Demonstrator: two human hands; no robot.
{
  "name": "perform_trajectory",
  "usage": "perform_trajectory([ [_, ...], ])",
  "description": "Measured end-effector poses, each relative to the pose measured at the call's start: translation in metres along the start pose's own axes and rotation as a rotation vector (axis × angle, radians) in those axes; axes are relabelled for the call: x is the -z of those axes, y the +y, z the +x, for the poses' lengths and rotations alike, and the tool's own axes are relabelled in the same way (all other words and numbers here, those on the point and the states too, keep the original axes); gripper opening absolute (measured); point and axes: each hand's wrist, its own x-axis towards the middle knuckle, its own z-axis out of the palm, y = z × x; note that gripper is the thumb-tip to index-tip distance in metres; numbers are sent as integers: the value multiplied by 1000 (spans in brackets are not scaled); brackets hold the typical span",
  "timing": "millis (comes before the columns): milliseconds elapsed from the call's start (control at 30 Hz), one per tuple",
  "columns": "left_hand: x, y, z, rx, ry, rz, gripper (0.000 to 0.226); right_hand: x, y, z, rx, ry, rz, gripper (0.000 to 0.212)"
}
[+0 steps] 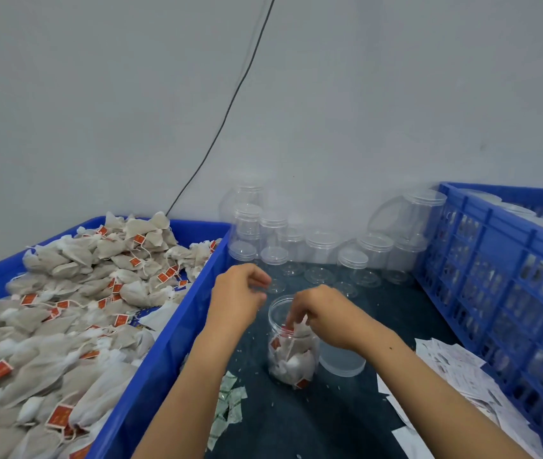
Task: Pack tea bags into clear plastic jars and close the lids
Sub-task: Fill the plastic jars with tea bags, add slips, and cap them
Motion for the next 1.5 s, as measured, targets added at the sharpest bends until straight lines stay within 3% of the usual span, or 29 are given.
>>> perform_trajectory([
  [100, 1, -34, -18, 85, 105, -54, 29, -6, -12, 11, -60, -202, -201, 23],
  [267, -6, -71, -40, 159, -63, 120, 27, 1, -19, 26, -62, -336, -173, 24],
  [333, -5, -77, -46, 153, -129, 182, 26, 0, -13, 26, -43, -237, -143, 35],
  [433, -4, -81, -50, 146, -203, 326, 39, -2, 1, 15, -23, 62, 10, 49],
  [567, -3, -77, -51, 189, -344, 483, 45, -9, 20, -12, 46, 488, 503, 45],
  [633, -2, -76, -50, 204, -371, 473, 39, -21, 34, -24, -58, 613, 705, 48],
  [733, -3, -73, -50, 200, -360, 485, 25, -39, 61, -38, -260, 647, 831, 51],
  [800, -5, -69, -50, 180, -175, 365, 12, -46, 76, -44, -337, 642, 883, 50],
  [933, -11, -34, -37, 87, 228, -81, 19, -43, 96, -55, -462, 720, 1004, 48],
  [1033, -17, -3, -20, -71, 234, -148, 18, -36, 109, -63, -543, 770, 1024, 46],
  [1133, -30, 11, -9, -124, 76, 37, 20, -32, 121, -71, -619, 788, 1011, 44],
  [1300, -47, 12, 1, -121, -122, 500, 33, -41, 137, -84, -643, 654, 824, 34],
  [1400, -48, 15, 5, -212, -175, 655, 27, -48, 140, -91, -547, 359, 562, 29],
  [1500, -43, 17, 7, -246, -118, 527, 26, -56, 134, -92, -436, 9, 217, 14],
])
